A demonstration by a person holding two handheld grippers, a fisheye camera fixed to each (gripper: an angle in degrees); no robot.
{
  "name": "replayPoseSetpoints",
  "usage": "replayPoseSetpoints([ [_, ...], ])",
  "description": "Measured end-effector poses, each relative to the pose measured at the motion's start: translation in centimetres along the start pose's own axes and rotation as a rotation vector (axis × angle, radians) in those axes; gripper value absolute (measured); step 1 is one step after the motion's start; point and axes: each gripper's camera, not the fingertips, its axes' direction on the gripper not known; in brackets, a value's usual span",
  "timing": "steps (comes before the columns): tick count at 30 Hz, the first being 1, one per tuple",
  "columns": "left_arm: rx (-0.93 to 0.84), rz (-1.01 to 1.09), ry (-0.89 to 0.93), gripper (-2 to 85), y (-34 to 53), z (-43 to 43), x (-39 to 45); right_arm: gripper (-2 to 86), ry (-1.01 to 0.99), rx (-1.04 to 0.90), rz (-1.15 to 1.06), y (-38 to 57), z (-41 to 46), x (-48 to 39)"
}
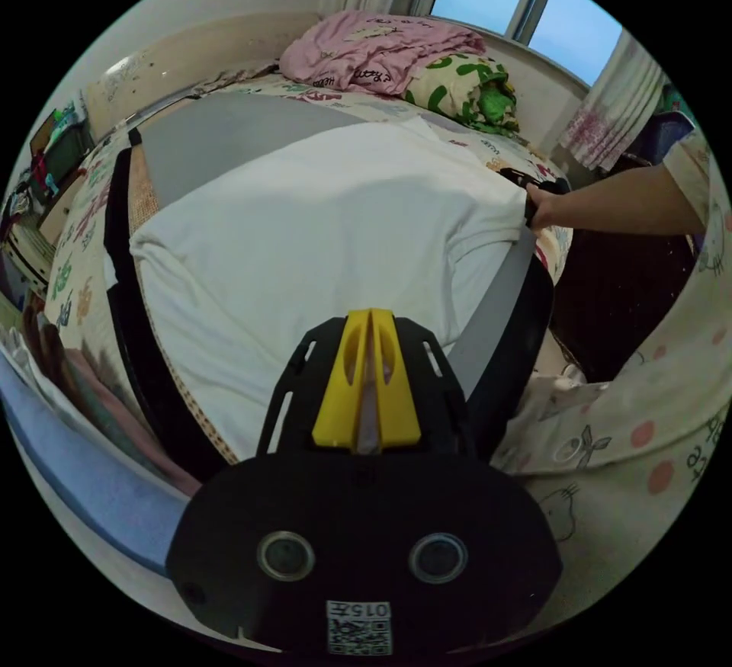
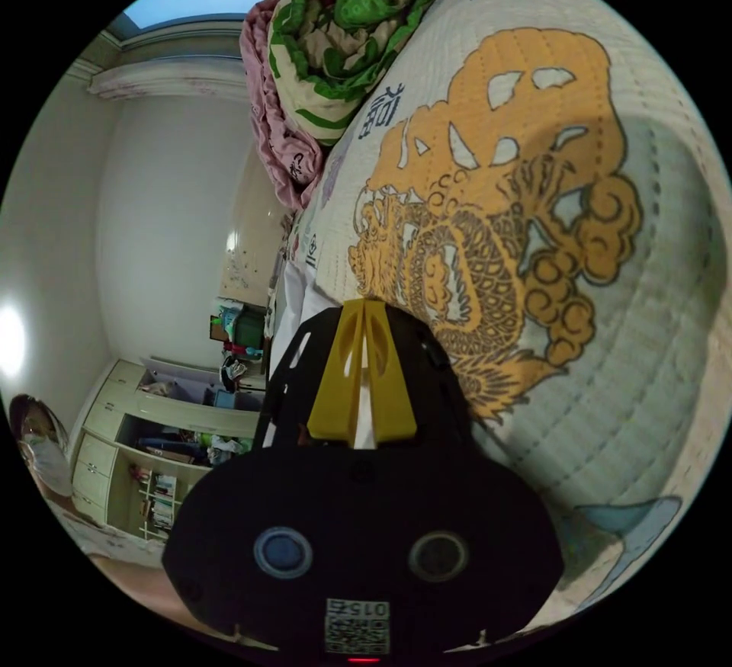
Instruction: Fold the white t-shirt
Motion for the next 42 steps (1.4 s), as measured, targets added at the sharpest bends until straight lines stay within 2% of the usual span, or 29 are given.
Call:
replayPoseSetpoints([
  [19, 0.023, -0.018, 0.007, -0.4, 1.4, -1.0, -2.2, -1.0, -0.003, -0.003, -0.001, -4.2, -0.8, -6.0],
  [22, 0.047, -0.045, 0.079, -0.5, 2.0, -1.2, -4.3, -1.0, -0.005, -0.003, -0.001, -4.4, -0.4, -6.5],
  [24, 0.053, -0.156, 0.218, -0.5, 2.5, -1.0, -7.5, -1.0, -0.007, -0.001, -0.003, -4.5, -0.1, -6.8],
  [26, 0.040, -0.192, 0.268, -0.5, 2.6, -1.0, -8.9, -1.0, -0.009, 0.002, -0.007, -4.4, 0.2, -7.1],
  [30, 0.090, -0.136, 0.233, -0.4, 3.5, -2.1, -9.0, -1.0, 0.007, 0.013, -0.030, -4.0, 0.9, -7.8],
  [42, 0.114, -0.155, 0.244, -0.4, 4.1, -6.5, -10.7, -0.7, -0.028, 0.006, -0.009, -2.4, 4.7, -6.4],
])
